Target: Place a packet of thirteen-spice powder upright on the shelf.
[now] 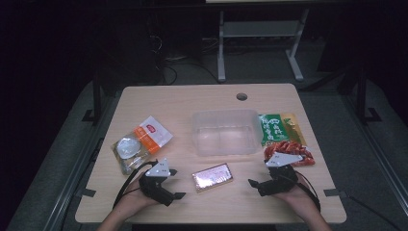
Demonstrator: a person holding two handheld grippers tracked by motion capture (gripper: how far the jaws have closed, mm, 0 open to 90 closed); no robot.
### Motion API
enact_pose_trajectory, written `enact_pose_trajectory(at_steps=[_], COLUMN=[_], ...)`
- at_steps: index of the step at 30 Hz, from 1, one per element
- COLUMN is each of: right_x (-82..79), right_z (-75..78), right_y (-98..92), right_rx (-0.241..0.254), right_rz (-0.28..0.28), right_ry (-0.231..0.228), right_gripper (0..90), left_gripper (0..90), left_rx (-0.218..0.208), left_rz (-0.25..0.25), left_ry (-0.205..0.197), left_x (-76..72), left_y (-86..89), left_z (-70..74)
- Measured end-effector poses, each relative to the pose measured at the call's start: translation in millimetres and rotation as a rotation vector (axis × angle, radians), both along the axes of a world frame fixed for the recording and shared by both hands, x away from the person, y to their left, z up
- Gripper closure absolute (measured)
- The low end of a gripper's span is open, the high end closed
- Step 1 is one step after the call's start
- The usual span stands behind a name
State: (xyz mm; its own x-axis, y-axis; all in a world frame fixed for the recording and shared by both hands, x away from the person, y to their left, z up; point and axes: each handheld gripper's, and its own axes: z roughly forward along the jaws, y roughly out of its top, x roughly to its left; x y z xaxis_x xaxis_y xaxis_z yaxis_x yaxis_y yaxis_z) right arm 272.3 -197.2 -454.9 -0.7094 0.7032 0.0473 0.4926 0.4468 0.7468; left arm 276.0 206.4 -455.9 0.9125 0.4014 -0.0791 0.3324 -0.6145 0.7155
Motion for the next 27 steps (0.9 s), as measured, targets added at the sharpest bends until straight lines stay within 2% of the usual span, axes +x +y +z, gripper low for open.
enact_pose_trajectory(at_steps=[5, 6, 8, 13, 15, 17, 18, 19, 23, 24, 27], right_x=[-0.1, 0.2, 0.7, 1.1, 0.7, 0.1, 0.1, -0.5, -0.6, 0.0, 0.5], right_z=[1.0, 0.9, 0.9, 0.7, 1.1, 1.8, 1.8, 1.8, 1.9, 2.2, 2.6], right_y=[-2.1, -1.8, -1.2, 1.1, 1.5, 1.5, 1.5, 1.2, 0.7, 0.4, 0.0], right_rx=[0.006, 0.011, 0.014, 0.018, 0.017, 0.019, 0.019, 0.022, 0.023, 0.029, 0.028], right_rz=[0.006, 0.007, 0.013, 0.02, 0.022, 0.021, 0.021, 0.021, 0.023, 0.023, 0.021], right_ry=[-0.003, -0.002, -0.003, 0.001, -0.001, -0.001, -0.001, -0.004, -0.005, -0.005, -0.008], right_gripper=[6.3, 6.3, 6.4, 6.4, 6.5, 6.4, 6.4, 6.4, 6.4, 6.5, 6.5], left_gripper=[15.0, 19.0, 27.7, 60.6, 72.3, 82.4, 82.4, 89.6, 89.7, 89.7, 89.8], left_rx=[-0.003, -0.006, -0.017, -0.052, -0.053, -0.06, -0.058, -0.063, -0.068, -0.066, -0.064], left_rz=[0.028, 0.028, 0.033, 0.062, 0.063, 0.063, 0.062, 0.063, 0.068, 0.069, 0.065], left_ry=[0.011, 0.017, 0.018, 0.019, 0.013, 0.017, 0.016, 0.017, 0.008, -0.005, -0.007], left_x=[0.5, 0.3, 0.8, 9.9, 12.1, 15.8, 17.5, 18.4, 23.9, 30.8, 35.4], left_y=[0.8, 1.3, 1.9, 1.2, 0.2, -2.0, -3.0, -4.5, -12.8, -21.7, -27.7], left_z=[3.7, 5.5, 9.2, 21.7, 23.5, 26.2, 27.5, 28.4, 32.1, 32.8, 32.6])
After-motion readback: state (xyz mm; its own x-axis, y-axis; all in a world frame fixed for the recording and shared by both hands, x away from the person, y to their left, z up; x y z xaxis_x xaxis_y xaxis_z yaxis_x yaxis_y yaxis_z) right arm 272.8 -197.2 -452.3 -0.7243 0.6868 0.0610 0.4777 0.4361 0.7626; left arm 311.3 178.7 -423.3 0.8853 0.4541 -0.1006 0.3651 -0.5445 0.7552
